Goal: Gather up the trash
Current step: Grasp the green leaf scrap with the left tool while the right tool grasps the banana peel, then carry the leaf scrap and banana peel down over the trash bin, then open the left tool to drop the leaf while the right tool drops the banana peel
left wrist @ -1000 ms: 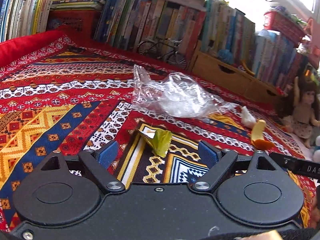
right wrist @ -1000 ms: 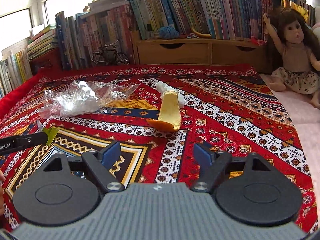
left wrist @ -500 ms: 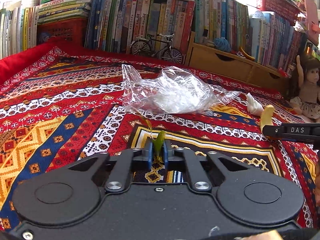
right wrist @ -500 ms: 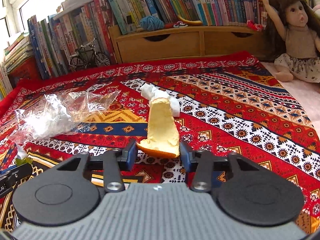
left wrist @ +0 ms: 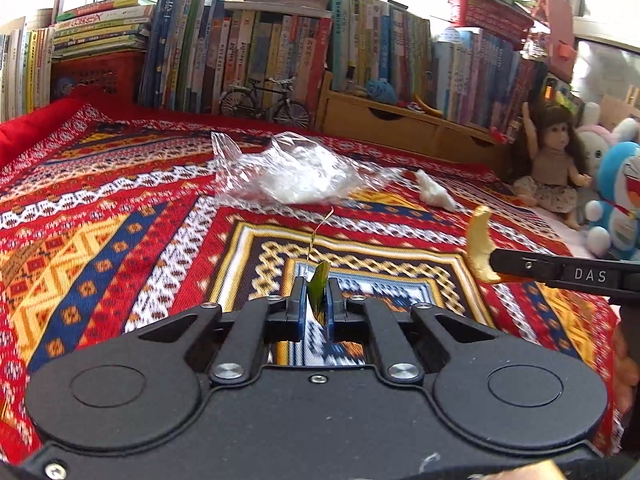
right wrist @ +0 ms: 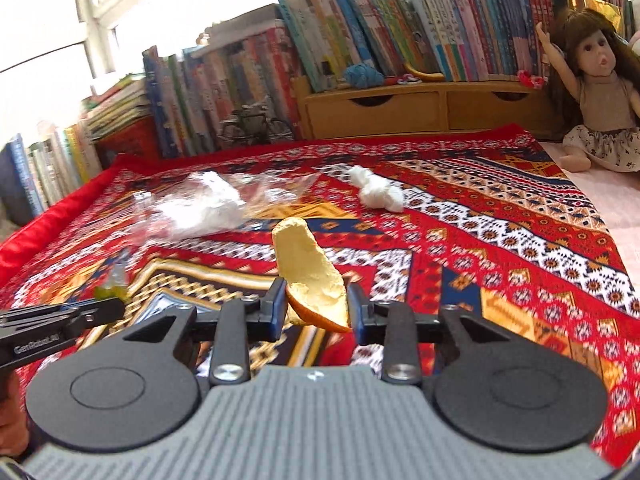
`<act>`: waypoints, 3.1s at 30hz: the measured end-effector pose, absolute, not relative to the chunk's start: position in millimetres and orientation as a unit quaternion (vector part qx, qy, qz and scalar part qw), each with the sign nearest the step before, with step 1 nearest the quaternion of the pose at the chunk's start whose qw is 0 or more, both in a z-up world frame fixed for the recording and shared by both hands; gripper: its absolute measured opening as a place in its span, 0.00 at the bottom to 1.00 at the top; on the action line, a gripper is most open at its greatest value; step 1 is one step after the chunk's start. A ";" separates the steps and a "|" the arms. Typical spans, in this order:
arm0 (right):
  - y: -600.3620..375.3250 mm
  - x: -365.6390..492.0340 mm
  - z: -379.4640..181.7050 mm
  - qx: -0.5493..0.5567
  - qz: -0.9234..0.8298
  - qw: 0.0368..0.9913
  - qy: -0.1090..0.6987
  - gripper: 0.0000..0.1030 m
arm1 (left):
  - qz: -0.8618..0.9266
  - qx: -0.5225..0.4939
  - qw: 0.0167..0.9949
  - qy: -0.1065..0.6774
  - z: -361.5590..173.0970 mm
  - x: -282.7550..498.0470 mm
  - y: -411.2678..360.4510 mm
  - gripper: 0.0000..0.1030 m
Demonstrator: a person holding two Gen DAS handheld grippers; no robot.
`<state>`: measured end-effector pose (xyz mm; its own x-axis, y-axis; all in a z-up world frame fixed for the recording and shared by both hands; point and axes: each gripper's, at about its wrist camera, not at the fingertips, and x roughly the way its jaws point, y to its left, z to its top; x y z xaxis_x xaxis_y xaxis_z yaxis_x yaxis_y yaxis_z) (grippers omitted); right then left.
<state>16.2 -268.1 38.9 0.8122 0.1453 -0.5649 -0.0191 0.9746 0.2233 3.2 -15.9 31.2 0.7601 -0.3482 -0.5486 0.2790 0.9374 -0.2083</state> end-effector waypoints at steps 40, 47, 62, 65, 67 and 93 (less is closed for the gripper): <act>-142.8 -216.3 -64.8 0.069 0.195 0.891 0.403 0.37 | -0.168 -0.074 0.858 0.479 -94.1 -213.3 42.1 0.09; -138.9 -202.3 -115.1 0.079 0.172 0.865 0.464 0.37 | -0.128 -0.071 0.837 0.527 -146.4 -197.4 35.1 0.10; -137.3 -173.2 -216.6 0.148 0.105 0.812 0.554 0.38 | -0.077 -0.066 0.794 0.600 -258.8 -182.4 22.4 0.12; -140.5 -172.2 -225.8 0.154 0.099 0.806 0.562 0.38 | -0.075 -0.059 0.786 0.611 -266.7 -182.9 19.7 0.12; -139.9 -172.8 -230.3 0.153 0.096 0.803 0.569 0.39 | -0.078 -0.059 0.784 0.613 -269.4 -184.1 17.3 0.12; -127.5 -169.0 -258.5 0.159 0.094 0.791 0.583 0.57 | -0.057 -0.055 0.767 0.637 -287.1 -178.1 17.5 0.37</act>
<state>-169.0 -127.5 -258.5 0.3016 0.3349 -0.8927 0.0371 0.9314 0.3620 -178.1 17.5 -287.1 0.1826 -0.1586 -0.9703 0.0174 0.9873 -0.1581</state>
